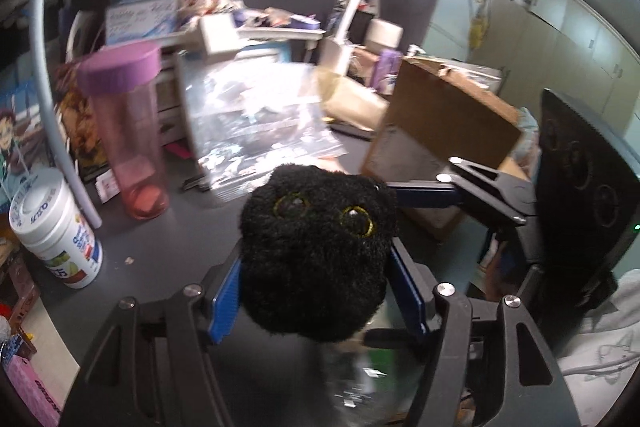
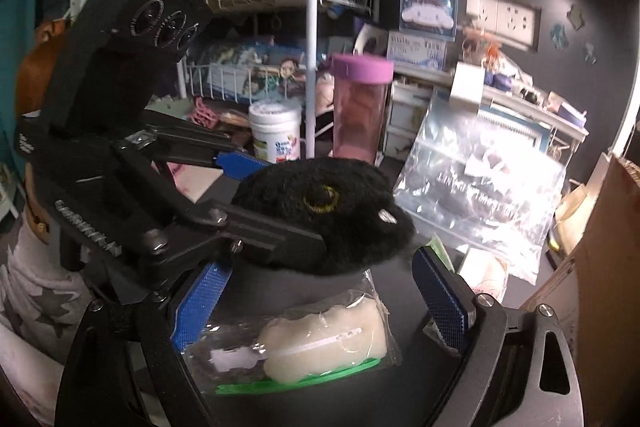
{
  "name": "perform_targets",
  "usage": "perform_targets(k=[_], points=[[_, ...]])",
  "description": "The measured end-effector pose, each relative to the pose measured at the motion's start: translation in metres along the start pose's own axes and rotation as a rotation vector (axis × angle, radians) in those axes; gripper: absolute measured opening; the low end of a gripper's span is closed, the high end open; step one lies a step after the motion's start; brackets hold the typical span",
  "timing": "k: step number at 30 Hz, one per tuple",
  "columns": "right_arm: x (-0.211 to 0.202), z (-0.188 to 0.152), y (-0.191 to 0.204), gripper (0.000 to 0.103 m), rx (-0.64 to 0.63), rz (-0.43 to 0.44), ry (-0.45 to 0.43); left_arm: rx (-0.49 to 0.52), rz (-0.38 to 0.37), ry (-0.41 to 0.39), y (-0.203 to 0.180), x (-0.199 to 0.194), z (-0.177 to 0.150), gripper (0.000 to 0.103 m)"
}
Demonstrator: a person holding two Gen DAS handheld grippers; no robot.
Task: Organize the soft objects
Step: 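Carry the black cat plush into the box and open the left gripper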
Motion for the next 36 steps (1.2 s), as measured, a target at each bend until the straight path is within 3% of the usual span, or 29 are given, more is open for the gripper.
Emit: perform_targets(k=[11, 18, 28, 36], points=[[-0.071, 0.003, -0.008, 0.088, 0.003, -0.103, -0.146, 0.124, -0.006, -0.034, -0.076, -0.021, 0.010, 0.063], [-0.116, -0.002, -0.034, 0.088, 0.023, -0.181, -0.221, 0.227, -0.007, -0.057, -0.132, -0.017, 0.032, 0.063], [-0.175, -0.035, -0.092, 0.088, 0.112, -0.289, -0.278, 0.347, -0.033, -0.021, -0.207, 0.025, 0.064, 0.063], [-0.182, -0.069, -0.139, 0.088, 0.186, -0.320, -0.241, 0.395, -0.018, 0.085, -0.242, 0.084, 0.082, 0.064]])
Point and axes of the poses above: each gripper's, at about its wrist camera, not at the fingertips, and x roughly the way its jaws point, y to its left, z to its top, the point moved 4 cm from there along x, roughly the way its jaws point, and after that the axes turned 13 degrees about -x, right-handed, at the moved point
